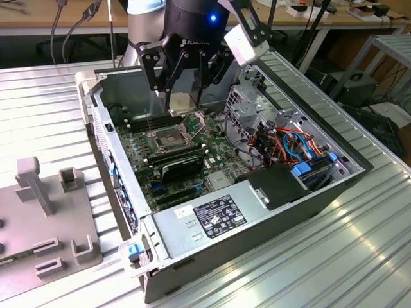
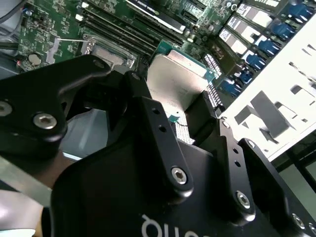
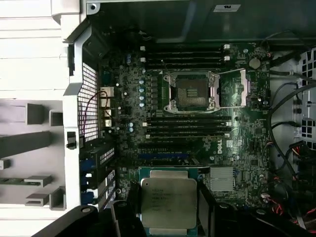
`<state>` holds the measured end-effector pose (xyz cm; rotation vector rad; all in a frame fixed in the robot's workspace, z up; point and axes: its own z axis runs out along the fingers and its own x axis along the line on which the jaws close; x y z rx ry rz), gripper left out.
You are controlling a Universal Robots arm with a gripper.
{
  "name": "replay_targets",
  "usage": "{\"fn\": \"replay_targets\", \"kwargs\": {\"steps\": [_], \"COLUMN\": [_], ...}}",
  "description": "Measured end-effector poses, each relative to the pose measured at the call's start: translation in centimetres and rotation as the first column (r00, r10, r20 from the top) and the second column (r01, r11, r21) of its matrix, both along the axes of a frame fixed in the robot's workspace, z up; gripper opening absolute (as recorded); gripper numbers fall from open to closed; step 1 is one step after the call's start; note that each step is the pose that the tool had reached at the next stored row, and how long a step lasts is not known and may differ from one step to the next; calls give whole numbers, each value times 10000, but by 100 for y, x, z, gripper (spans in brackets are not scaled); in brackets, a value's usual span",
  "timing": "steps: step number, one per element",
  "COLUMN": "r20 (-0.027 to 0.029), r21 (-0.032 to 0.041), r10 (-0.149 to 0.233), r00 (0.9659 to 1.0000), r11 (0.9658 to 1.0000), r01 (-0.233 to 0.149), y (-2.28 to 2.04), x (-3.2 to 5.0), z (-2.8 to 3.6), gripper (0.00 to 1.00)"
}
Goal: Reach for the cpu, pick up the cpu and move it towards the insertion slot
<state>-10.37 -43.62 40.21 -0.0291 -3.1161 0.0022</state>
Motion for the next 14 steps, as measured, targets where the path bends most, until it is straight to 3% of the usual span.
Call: {"fn": "replay_targets", "kwargs": {"steps": [7,14], "r20": [-1,0], "r21": [-41,-40], "r10": [1,0], "r00": [10000,10000], "r11": [10000,10000], "r01": [-1,0], "y": [141,145], "x": [109,123], "z": [-20,-22], "gripper": [55,55]}}
